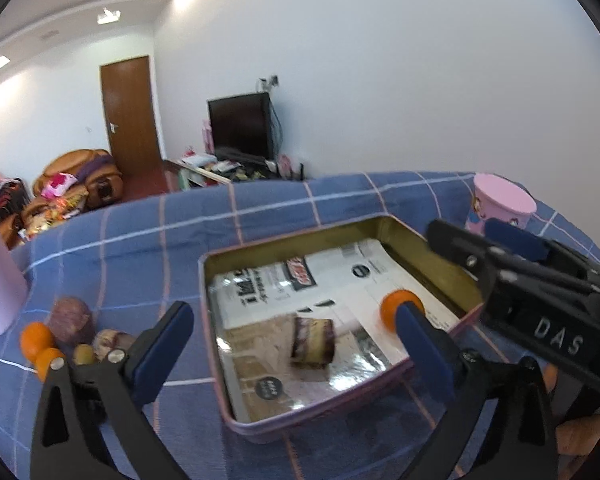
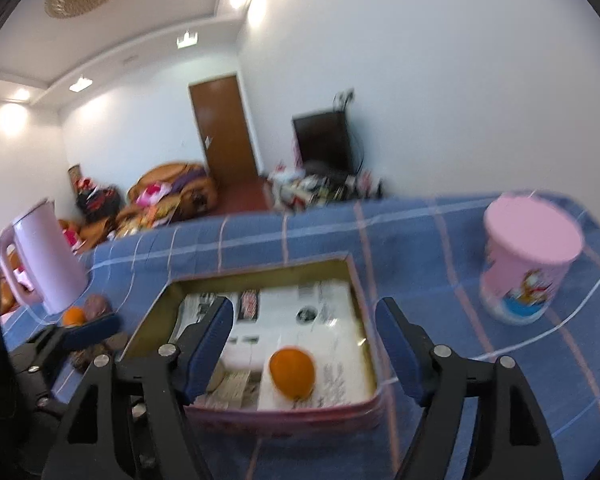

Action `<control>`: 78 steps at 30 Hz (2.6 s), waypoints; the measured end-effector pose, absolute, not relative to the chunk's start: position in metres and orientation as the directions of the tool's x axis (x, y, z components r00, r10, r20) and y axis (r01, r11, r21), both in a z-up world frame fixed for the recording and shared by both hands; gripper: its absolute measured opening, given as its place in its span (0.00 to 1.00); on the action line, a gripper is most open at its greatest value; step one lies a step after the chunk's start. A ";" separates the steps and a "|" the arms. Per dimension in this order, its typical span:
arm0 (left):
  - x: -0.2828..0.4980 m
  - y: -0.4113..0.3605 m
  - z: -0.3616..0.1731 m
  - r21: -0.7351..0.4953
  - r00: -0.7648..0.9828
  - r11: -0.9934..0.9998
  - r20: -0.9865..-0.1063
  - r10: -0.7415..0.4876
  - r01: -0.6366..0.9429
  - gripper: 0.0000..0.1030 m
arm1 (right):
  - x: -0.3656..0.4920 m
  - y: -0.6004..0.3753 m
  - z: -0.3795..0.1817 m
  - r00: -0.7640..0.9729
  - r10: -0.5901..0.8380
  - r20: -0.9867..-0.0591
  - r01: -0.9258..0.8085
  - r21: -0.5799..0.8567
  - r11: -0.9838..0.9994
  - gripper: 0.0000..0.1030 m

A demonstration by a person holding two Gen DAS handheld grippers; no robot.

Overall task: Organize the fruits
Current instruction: 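Move both tools back from the tin to the fruit pile, then grasp a brown round taro piece with the right tool while the left tool grasps another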

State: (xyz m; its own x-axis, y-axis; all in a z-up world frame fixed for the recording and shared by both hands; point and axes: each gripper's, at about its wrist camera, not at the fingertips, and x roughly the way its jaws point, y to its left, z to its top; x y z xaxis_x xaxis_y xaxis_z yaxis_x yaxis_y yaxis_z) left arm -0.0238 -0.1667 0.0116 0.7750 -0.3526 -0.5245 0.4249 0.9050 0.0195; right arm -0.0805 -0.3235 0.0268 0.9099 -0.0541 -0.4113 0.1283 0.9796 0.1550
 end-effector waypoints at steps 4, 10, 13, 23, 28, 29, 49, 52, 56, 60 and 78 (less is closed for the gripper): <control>-0.017 -0.154 0.011 0.021 0.793 0.928 -0.526 -0.307 0.373 1.00 | -0.084 -0.330 0.028 0.915 -0.118 -0.386 0.191 0.156 0.969 0.73; -0.012 -0.131 0.006 0.003 0.797 0.946 -0.539 -0.272 0.324 1.00 | -0.094 -0.332 0.031 0.925 -0.157 -0.345 0.222 0.156 0.963 0.73; -0.012 -0.123 0.004 0.017 0.804 0.952 -0.541 -0.248 0.305 1.00 | -0.097 -0.324 0.033 0.924 -0.188 -0.332 0.239 0.118 0.964 0.73; -0.016 -0.096 0.000 0.009 0.792 0.953 -0.558 -0.247 0.303 1.00 | -0.106 -0.302 0.033 0.919 -0.219 -0.327 0.263 0.094 0.960 0.73; -0.013 -0.077 -0.001 0.003 0.789 0.956 -0.567 -0.239 0.292 1.00 | -0.108 -0.293 0.030 0.918 -0.188 -0.350 0.254 0.156 0.954 0.73; -0.012 -0.073 -0.001 0.002 0.788 0.958 -0.568 -0.236 0.288 1.00 | -0.108 -0.290 0.029 0.918 -0.178 -0.354 0.251 0.172 0.953 0.73; 0.012 0.014 -0.004 0.017 0.796 0.983 -0.589 -0.139 0.184 1.00 | -0.084 -0.199 0.025 0.923 -0.038 -0.383 0.105 0.155 0.982 0.73; 0.022 0.039 -0.005 0.016 0.797 0.991 -0.596 -0.096 0.132 1.00 | -0.077 -0.181 0.025 0.918 -0.005 -0.396 0.060 0.126 0.990 0.73; 0.032 0.070 -0.004 0.003 0.797 0.998 -0.602 -0.045 0.059 1.00 | -0.063 -0.154 0.021 0.899 0.069 -0.433 -0.027 0.103 0.994 0.58; 0.037 0.092 -0.002 -0.013 0.797 1.000 -0.604 -0.012 0.004 1.00 | -0.044 -0.128 0.014 0.852 0.135 -0.506 -0.106 0.085 0.991 0.41; 0.044 0.104 -0.005 -0.080 0.762 0.997 -0.646 -0.042 -0.013 1.00 | 0.003 -0.086 -0.020 0.675 0.211 -0.707 -0.185 0.115 0.976 0.34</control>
